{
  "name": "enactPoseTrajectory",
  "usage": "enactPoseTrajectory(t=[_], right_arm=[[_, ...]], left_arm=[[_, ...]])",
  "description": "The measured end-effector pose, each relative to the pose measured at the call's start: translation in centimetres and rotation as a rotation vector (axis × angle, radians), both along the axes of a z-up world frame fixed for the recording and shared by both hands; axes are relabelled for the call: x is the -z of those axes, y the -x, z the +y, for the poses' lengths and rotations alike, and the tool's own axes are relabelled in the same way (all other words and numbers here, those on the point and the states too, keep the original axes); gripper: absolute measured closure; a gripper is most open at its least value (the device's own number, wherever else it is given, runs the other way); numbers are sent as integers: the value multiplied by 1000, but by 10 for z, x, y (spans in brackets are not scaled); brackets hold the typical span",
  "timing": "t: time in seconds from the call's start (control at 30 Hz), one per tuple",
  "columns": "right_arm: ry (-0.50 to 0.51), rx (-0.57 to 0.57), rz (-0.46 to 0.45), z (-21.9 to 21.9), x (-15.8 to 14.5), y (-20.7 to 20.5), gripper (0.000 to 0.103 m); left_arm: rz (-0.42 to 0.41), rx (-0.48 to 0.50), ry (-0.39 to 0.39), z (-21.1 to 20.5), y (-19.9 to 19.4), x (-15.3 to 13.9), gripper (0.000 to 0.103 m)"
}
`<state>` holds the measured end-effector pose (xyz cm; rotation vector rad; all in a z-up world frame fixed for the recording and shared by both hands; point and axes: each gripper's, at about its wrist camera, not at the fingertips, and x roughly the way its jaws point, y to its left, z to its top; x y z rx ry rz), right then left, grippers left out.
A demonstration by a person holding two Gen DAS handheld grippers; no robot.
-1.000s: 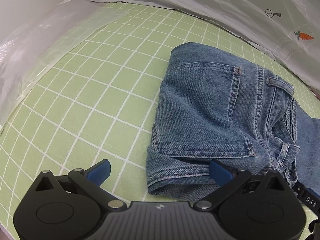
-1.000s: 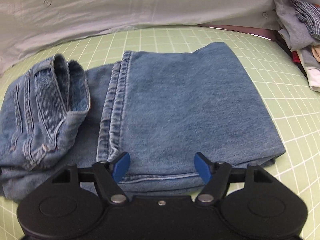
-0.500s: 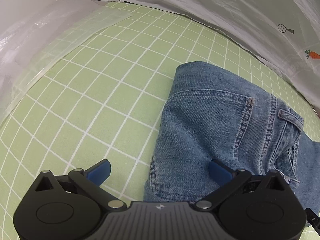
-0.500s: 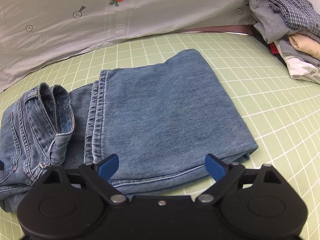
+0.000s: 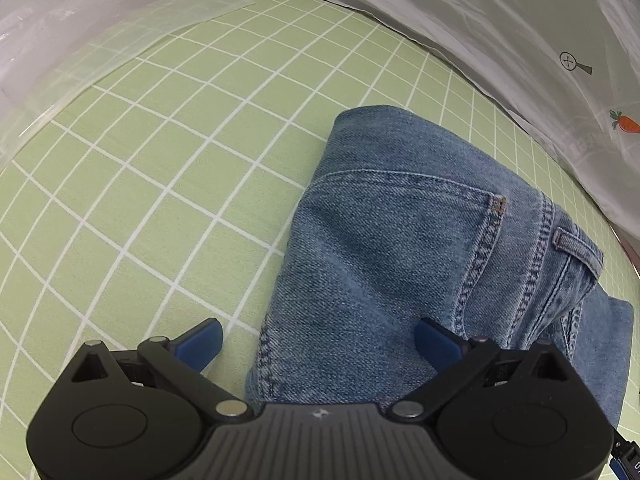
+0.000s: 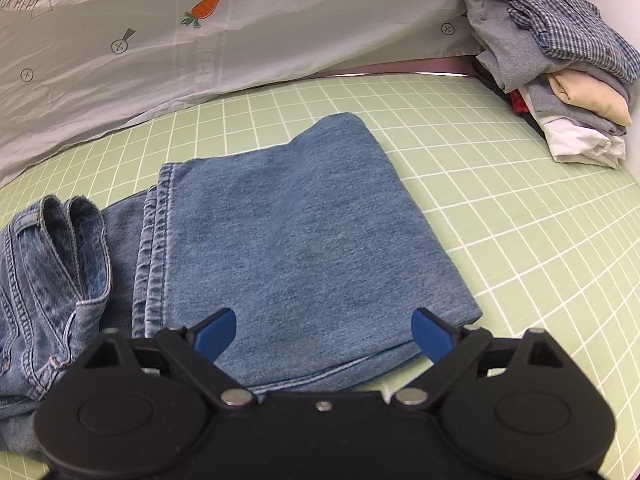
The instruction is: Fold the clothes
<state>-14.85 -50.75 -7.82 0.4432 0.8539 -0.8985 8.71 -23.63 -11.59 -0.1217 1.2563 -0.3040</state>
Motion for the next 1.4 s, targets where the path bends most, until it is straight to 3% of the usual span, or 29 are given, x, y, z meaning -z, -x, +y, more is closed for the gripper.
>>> enactPoseTrajectory(t=[0.1,0.17,0.2,0.27,0.33,0.43,0.53,0.7,0.93,1.13,1.23,1.4], right_arm=[[-1,23,-16,-6,-2,6,8],[-4,34,-27,-8,-3,11,7],[-5,40,-33,-9,-3,13,8],[-9,49,-45,-11,-4,19,7],[-16,54,-66,-12,-6,26,7],[-11,61,-85,-14,-9,38,7],[-17,87,-104,-19,-9,54,7],[-58,144,-128,-35,-5,80,7],[-100,196,-144,-64,5,111,7],[-124,248,-156,-104,12,132,7],[-140,291,-161,-127,18,137,7],[-169,296,-144,-150,29,130,7]], left_arm=[[-9,-8,9,0,2,0,4],[-10,-10,33,1,3,-3,17],[-3,-8,60,2,4,-5,30],[-11,0,46,-1,7,-12,37],[-29,12,40,-5,12,-19,51],[-30,-3,94,-7,17,-31,64],[-45,-4,137,-13,24,-49,70],[-90,29,277,-33,43,-89,72],[-75,158,435,-104,60,-121,73],[-16,309,442,-191,87,-104,73],[93,324,489,-230,89,-71,73],[288,270,514,-272,83,-3,73]])
